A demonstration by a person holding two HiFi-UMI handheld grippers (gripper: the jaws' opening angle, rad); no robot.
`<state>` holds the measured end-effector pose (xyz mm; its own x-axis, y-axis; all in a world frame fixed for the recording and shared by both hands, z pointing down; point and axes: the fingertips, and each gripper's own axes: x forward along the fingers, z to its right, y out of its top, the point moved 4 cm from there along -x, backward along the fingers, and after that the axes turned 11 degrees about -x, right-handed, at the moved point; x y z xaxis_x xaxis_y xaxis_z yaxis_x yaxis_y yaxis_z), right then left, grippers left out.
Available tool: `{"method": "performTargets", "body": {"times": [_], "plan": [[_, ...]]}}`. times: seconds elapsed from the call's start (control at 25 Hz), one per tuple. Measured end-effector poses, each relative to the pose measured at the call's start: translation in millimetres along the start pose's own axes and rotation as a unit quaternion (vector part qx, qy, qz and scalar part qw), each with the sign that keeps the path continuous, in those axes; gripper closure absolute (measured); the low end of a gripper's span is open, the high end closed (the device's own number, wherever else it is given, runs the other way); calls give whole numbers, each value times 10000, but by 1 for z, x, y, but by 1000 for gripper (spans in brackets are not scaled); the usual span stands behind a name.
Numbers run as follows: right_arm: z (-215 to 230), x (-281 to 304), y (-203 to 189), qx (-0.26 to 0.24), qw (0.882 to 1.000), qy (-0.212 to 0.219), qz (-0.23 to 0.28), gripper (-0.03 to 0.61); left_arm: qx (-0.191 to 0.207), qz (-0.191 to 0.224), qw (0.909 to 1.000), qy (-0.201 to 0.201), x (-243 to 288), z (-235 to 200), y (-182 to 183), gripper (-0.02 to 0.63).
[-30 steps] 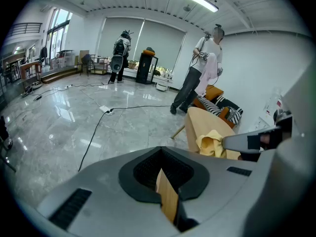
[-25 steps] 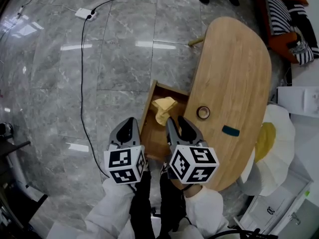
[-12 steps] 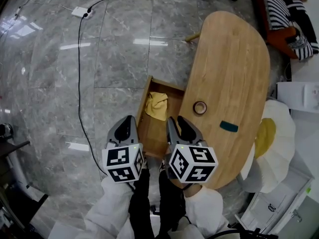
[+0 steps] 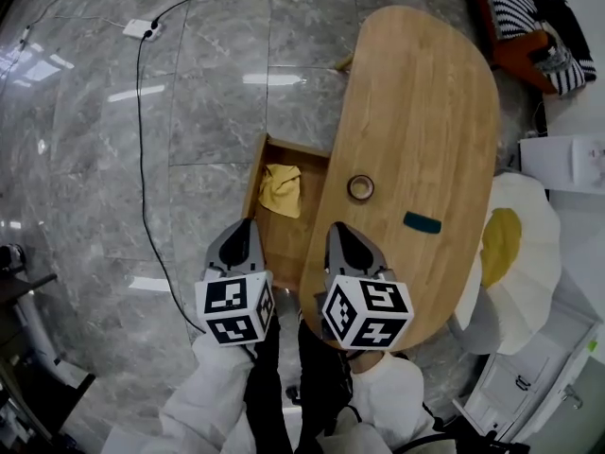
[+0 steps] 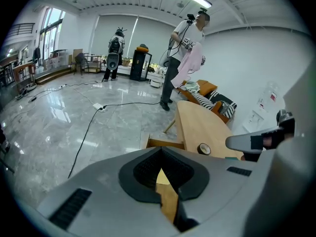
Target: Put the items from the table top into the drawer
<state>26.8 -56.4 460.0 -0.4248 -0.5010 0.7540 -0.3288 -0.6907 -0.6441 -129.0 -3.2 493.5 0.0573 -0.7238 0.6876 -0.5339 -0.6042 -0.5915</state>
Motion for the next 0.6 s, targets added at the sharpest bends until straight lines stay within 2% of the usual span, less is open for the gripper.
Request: {"method": "performTargets", "body": {"times": [0.28, 0.6], "plan": [[15, -26, -17, -136, 9999, -82, -21, 515, 70, 25, 10000, -42, -12, 24, -16, 614], [31, -46, -36, 37, 9999, -133, -25, 515, 102, 110, 9999, -19, -22, 37, -28, 614]]}}
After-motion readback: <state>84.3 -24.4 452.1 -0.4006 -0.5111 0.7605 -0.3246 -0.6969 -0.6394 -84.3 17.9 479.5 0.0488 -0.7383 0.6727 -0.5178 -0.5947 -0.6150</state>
